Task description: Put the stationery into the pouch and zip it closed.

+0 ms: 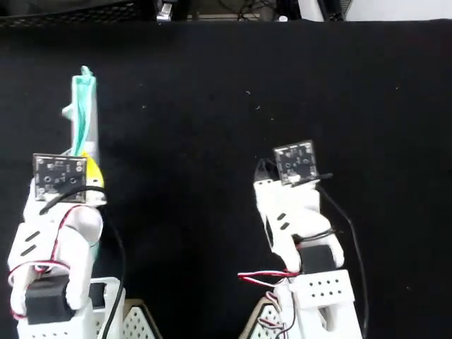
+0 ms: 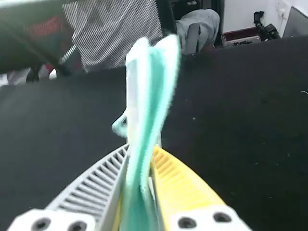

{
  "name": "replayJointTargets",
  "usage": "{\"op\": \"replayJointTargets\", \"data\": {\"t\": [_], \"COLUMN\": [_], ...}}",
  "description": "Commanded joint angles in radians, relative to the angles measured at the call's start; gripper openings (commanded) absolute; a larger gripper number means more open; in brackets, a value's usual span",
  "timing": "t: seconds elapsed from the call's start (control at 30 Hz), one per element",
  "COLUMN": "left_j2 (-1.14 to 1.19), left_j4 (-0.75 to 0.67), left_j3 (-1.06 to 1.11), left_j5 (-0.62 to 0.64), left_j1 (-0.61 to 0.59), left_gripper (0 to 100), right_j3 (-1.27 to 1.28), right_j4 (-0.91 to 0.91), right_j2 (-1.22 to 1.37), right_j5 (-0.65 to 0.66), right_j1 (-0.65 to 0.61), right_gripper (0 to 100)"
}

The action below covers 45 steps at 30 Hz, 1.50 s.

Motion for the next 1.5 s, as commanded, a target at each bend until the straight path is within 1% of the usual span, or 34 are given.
{"op": "replayJointTargets", "data": {"t": [0.0, 0.1, 0.2, 0.27, 0.37, 0.4, 0.47, 0.57, 0.6, 0.67, 0.73, 0.83, 0.9, 1.03, 1.1, 1.17, 1.23, 1.3, 1.37, 1.47], "left_j2": [0.044, 0.169, 0.347, 0.47, 0.647, 0.698, 0.787, 0.868, 0.876, 0.876, 0.875, 0.832, 0.77, 0.586, 0.485, 0.408, 0.353, 0.325, 0.308, 0.298], "left_j4": [-0.127, -0.245, -0.371, -0.439, -0.496, -0.502, -0.503, -0.506, -0.508, -0.502, -0.493, -0.411, -0.331, -0.183, -0.133, -0.109, -0.103, -0.1, -0.097, -0.097], "left_j3": [0.071, 0.171, 0.193, 0.173, 0.125, 0.11, 0.09, 0.084, 0.084, 0.067, 0.044, 0.002, -0.024, -0.082, -0.114, -0.139, -0.142, -0.136, -0.107, -0.035], "left_j5": [-0.029, -0.029, -0.028, -0.028, -0.028, -0.028, -0.02, 0.098, 0.147, 0.203, 0.213, 0.216, 0.218, 0.218, 0.213, 0.216, 0.21, 0.204, 0.157, 0.068], "left_j1": [0.064, 0.189, 0.312, 0.361, 0.401, 0.412, 0.435, 0.472, 0.481, 0.493, 0.487, 0.483, 0.499, 0.599, 0.647, 0.665, 0.642, 0.555, 0.412, 0.182], "left_gripper": [3, 3, 3, 3, 3, 4, 11, 21, 22, 22, 22, 22, 22, 22, 24, 27, 27, 24, 18, 3], "right_j3": [0.022, 0.027, 0.028, 0.031, 0.051, 0.054, 0.056, 0.058, 0.058, 0.07, 0.074, 0.076, 0.076, 0.076, 0.076, 0.076, 0.076, 0.077, 0.077, 0.074], "right_j4": [-0.032, -0.032, -0.028, -0.026, -0.031, -0.032, -0.032, -0.032, -0.032, -0.034, -0.034, -0.034, -0.034, -0.034, -0.034, -0.034, -0.034, -0.034, -0.034, -0.034], "right_j2": [-0.03, -0.039, -0.036, -0.033, -0.039, -0.039, -0.039, -0.033, -0.033, -0.041, -0.041, -0.041, -0.041, -0.041, -0.038, -0.036, -0.033, -0.033, -0.033, -0.033], "right_j5": [-0.011, -0.011, -0.011, -0.011, -0.011, -0.008, 0.029, 0.063, 0.063, 0.064, 0.066, 0.066, 0.066, 0.066, 0.066, 0.066, 0.066, 0.066, 0.066, 0.066], "right_j1": [0.032, 0.035, 0.035, 0.035, 0.035, 0.035, 0.034, 0.034, 0.034, 0.029, 0.029, 0.029, 0.029, 0.028, 0.028, 0.028, 0.028, 0.028, 0.028, 0.028], "right_gripper": [1.5, 1.5, 1.5, 1.5, 1.5, 1.5, 1.5, 1.5, 1.5, 1.5, 1.5, 1.5, 1.5, 1.5, 1.5, 1.5, 1.5, 1.4, 1.3, 1.2]}}
